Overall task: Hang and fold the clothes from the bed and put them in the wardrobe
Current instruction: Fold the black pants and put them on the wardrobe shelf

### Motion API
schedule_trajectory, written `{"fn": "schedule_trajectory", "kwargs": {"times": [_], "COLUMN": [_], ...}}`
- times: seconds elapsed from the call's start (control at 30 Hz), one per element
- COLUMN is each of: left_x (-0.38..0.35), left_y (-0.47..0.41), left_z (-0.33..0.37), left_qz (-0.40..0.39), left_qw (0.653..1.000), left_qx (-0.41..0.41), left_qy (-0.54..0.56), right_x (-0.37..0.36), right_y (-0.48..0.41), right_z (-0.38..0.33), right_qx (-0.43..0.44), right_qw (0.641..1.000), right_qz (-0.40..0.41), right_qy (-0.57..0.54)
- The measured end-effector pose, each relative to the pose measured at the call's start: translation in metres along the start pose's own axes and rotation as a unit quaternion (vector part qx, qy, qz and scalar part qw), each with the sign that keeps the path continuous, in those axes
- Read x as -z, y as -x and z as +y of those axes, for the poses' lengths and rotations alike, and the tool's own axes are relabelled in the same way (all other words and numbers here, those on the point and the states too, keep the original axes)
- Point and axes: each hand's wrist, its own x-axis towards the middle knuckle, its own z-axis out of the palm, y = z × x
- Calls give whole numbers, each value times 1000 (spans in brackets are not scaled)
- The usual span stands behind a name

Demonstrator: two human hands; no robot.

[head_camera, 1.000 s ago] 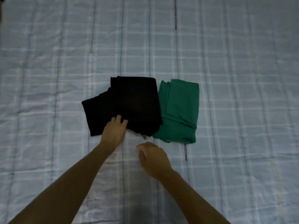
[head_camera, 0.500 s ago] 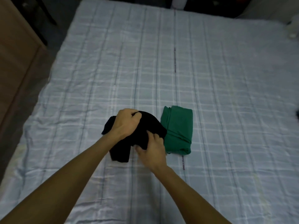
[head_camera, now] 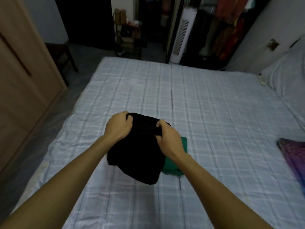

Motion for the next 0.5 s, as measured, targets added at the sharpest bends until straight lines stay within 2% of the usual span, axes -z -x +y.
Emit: {"fn": "schedule_trajectory", "kwargs": {"times": [0.07,0.17,0.33,0.4,0.5], "left_x": [18,46,87,100,114], "left_y": [7,20,49,62,82], "left_z": [22,59,117,132,152], "left_qz": [60,139,162,159,153], "left_qw": [998,988,980,978,975], "left_qx": [-15,-53,-108,-108,-106], "left_qy": [-27,-36,41,76,122], "right_x": [25,46,77,89,108], "right_y": [-5,1,30,36,43], "right_z": [-14,-32,-47,-48,-41], "right_qx": [-3,-7,17,1,-30], "right_qw": [1000,993,975,976,983], "right_qz": [-22,-109,-194,-150,-17], "right_qy": [-15,-44,-105,-156,-182]}}
